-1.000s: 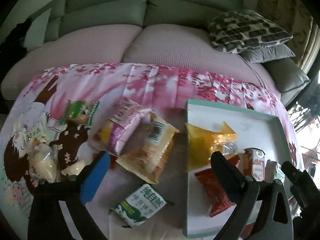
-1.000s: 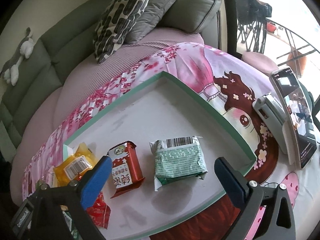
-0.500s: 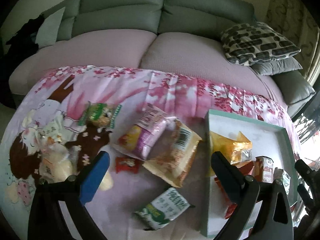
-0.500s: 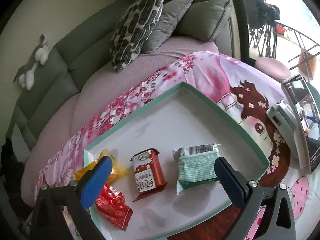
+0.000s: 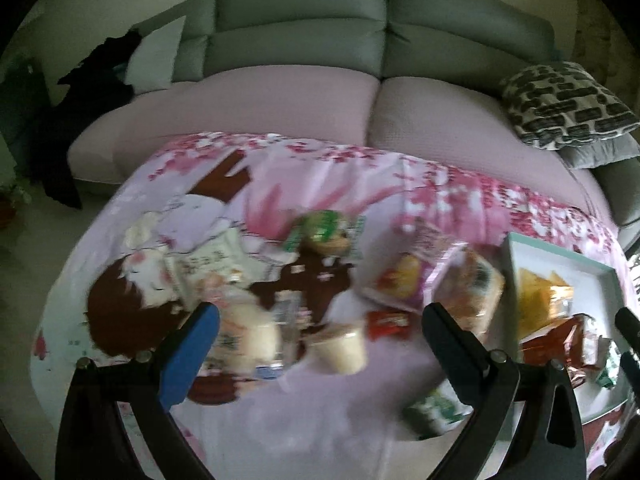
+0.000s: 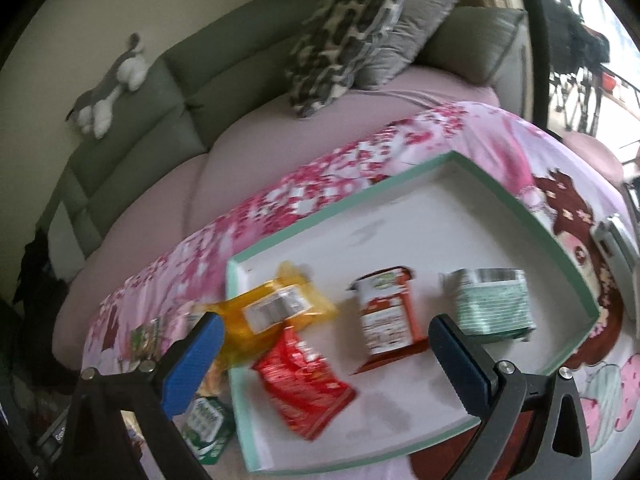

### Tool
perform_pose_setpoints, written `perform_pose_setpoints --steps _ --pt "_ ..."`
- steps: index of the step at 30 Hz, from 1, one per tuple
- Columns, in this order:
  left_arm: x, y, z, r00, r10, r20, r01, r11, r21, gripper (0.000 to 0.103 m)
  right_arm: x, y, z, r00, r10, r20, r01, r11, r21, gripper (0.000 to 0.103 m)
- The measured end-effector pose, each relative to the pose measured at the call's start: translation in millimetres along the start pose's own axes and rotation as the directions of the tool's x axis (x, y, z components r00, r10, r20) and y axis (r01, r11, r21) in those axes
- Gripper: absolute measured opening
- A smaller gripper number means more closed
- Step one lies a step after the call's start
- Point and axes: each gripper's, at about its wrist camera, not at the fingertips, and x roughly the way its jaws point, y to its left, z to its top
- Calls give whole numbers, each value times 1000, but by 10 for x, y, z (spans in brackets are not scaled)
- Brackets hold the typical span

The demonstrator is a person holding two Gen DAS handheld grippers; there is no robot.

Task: Organize snacks
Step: 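Withdraw both open tools from the tray toward the remaining snacks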

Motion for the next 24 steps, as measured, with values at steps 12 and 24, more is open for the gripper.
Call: perform_pose_setpoints --steps 12,24 --pt "-96 697 -69 1000 16 -15 -17 996 -84 101 7 736 -328 988 143 -57 -148 982 -114 103" --pt "-57 1204 -115 999 3 -51 -11 987 -163 101 93 1375 -749 973 179 -143 -213 938 -274 103"
